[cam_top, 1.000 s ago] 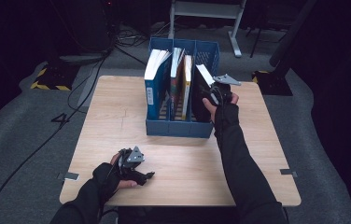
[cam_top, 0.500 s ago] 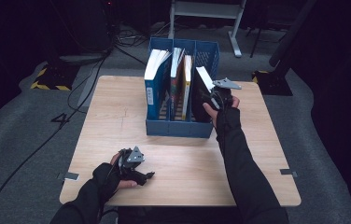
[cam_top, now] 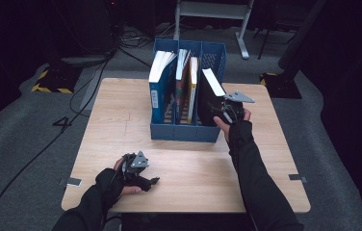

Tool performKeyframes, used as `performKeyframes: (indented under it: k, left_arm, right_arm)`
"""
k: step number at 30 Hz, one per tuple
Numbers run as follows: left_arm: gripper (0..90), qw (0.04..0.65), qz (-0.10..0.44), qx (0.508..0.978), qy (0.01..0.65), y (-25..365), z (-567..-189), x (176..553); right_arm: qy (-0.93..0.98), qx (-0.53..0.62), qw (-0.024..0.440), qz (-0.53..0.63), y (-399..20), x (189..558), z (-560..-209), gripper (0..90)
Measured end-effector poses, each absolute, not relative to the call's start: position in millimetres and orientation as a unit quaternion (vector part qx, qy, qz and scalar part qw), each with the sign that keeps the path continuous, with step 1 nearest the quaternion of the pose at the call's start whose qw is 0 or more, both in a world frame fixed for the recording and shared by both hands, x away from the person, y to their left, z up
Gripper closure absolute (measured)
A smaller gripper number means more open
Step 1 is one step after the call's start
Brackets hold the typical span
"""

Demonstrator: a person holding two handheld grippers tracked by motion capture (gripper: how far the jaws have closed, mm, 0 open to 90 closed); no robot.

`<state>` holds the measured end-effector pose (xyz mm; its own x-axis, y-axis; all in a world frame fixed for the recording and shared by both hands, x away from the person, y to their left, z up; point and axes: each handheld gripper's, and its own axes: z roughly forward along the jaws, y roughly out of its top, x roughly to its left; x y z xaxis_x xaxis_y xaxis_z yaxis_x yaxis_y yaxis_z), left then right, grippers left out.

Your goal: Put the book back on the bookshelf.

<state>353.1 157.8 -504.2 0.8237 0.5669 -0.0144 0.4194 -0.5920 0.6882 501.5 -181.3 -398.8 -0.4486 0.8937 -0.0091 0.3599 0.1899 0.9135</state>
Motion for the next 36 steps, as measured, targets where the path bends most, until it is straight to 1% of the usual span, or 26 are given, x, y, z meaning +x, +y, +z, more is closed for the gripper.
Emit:
performKeyframes:
  k: [2,5,10,16,21,29,36]
  left_arm:
    - [15.2,0.356,0.104,0.886,0.278,157.9,-504.1,353.1]
    - [15.2,0.356,0.104,0.886,0.278,157.9,-504.1,353.1]
    - [15.2,0.356,0.104,0.886,0.278,157.9,-504.1,353.1]
    - [15.2,0.356,0.104,0.886,0.278,157.9,-504.1,353.3]
    - [15.2,0.356,0.103,0.886,0.278,157.9,-504.1,353.3]
    - [15.2,0.356,0.103,0.886,0.278,157.9,-504.1,353.3]
    - [15.2,0.356,0.102,0.887,0.277,157.8,-504.1,353.4]
  right_arm:
    - [0.718,0.435,0.285,0.463,-183.9,498.7,-404.7,45.9]
    - [0.725,0.434,0.279,0.456,-185.3,495.6,-415.3,48.8]
    - [0.724,0.433,0.282,0.457,-184.6,494.4,-421.5,49.2]
    - [0.723,0.438,0.297,0.444,-177.4,497.9,-419.9,49.7]
    - [0.719,0.456,0.301,0.43,-169.0,508.5,-417.2,50.2]
    - [0.702,0.486,0.321,0.409,-150.9,522.2,-415.6,50.6]
    - [0.703,0.497,0.316,0.4,-147.0,530.6,-413.2,50.5]
